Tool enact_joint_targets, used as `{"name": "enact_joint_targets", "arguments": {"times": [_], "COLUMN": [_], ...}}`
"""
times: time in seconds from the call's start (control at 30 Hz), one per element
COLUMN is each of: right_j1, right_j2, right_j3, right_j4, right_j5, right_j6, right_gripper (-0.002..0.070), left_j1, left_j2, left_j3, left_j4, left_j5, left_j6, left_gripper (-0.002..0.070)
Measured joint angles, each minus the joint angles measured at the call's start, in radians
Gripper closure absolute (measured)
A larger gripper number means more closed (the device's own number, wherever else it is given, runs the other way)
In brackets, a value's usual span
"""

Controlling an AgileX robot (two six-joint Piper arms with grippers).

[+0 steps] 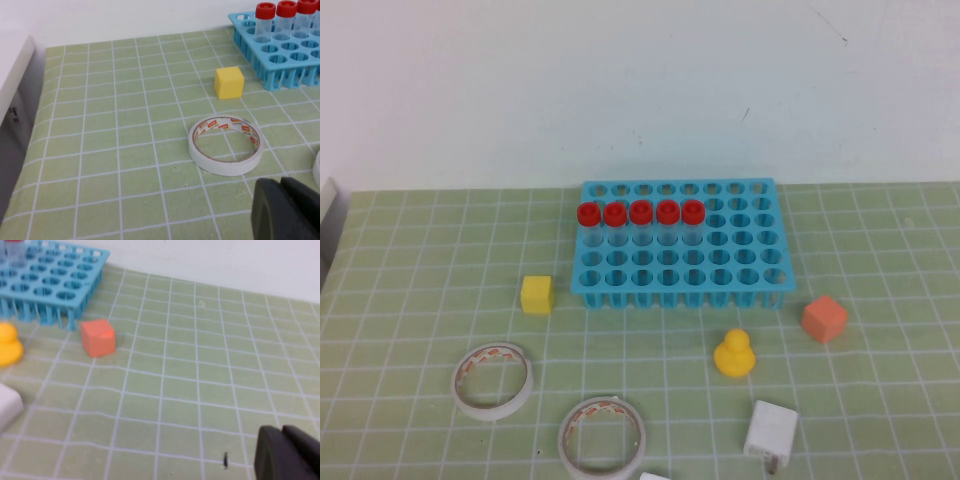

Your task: Place the test tubes

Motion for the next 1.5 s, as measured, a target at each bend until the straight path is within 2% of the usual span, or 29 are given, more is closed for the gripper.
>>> {"name": "enact_joint_targets", "arguments": {"times": [0.13,0.37,1.5], "right_j1": [0.000,0.000,0.000], "right_j2": [0.000,0.000,0.000], "right_j3": [0.002,0.002,0.002], "right_j4": [-0.032,-0.080,-0.085], "right_j5": [-0.004,-0.004,-0.004], "right_j6": [0.134,0.194,0.201], "right_gripper": [0.0678,0.0678,0.0678], "left_j1": [0.000,0.000,0.000], "left_j2": [0.000,0.000,0.000], "left_j3": [0.000,0.000,0.000], "left_j4": [0.000,0.000,0.000], "left_j5": [0.000,0.000,0.000], "left_j6": [-0.001,-0.001,-0.001], "left_gripper": [0.0676,0.0676,0.0676]}}
